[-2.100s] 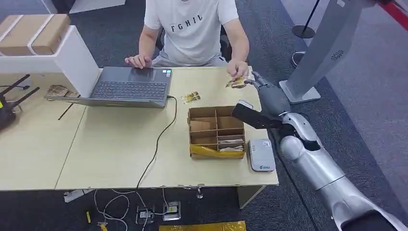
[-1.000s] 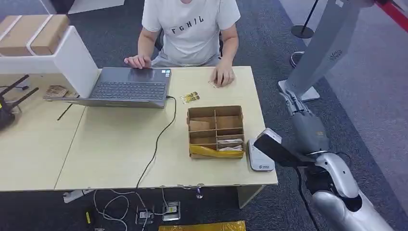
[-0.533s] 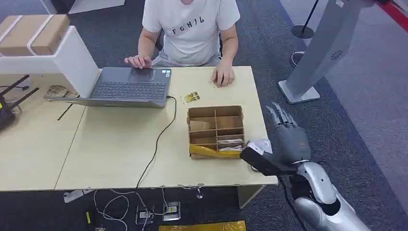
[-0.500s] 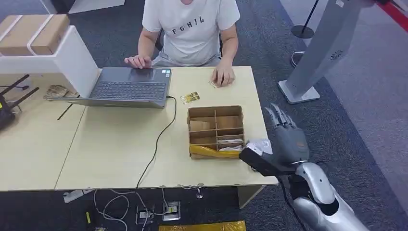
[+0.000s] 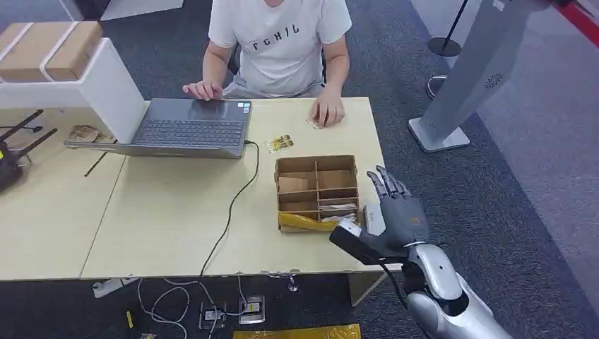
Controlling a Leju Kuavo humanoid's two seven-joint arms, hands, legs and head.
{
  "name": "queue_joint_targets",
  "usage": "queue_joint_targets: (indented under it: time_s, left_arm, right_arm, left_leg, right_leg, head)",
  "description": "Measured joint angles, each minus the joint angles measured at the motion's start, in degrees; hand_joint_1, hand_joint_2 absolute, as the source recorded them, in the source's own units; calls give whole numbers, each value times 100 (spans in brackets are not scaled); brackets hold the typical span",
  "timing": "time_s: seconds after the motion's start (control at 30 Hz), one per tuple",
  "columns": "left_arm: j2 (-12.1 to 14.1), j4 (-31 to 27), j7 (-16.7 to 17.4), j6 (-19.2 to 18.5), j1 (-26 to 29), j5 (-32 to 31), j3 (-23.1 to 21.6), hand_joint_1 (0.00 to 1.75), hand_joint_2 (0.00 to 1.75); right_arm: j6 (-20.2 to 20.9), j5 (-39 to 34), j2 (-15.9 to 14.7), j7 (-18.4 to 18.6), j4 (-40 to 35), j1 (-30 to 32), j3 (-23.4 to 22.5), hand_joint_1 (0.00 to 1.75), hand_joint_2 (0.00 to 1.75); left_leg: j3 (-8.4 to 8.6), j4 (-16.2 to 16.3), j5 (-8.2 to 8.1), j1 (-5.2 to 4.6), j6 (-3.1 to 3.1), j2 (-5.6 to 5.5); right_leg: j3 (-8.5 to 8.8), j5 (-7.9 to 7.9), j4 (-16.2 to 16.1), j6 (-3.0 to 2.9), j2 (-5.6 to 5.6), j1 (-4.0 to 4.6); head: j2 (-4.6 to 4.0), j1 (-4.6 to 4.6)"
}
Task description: Pass the card to the sensor for recognition and then transmit it.
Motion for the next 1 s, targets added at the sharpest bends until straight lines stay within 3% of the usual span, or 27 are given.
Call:
queue_joint_targets:
  time_s: [0.57, 0.67, 1.0]
  left_arm:
    - [13, 0, -13, -63, -3, -66, -4, 0, 0]
    - [13, 0, -30, -85, -3, -94, -7, 0, 0]
    - [15, 0, -33, -83, -3, -85, -7, 0, 0]
  right_arm:
    - [85, 197, 308, -52, 315, -105, 17, 0, 175]
    - [282, 697, 570, -229, 479, -183, 17, 0, 175]
    - [389, 842, 831, -354, 662, -201, 15, 0, 175]
  left_leg:
    - [0, 0, 0, 0, 0, 0]
    - [1, 0, 0, 0, 0, 0]
    - [0, 0, 0, 0, 0, 0]
  right_leg:
    - [0, 0, 0, 0, 0, 0]
    - [0, 0, 0, 0, 1, 0]
    - [0, 0, 1, 0, 1, 0]
  head:
    - [0, 2]
    - [0, 0]
    - [0, 2]
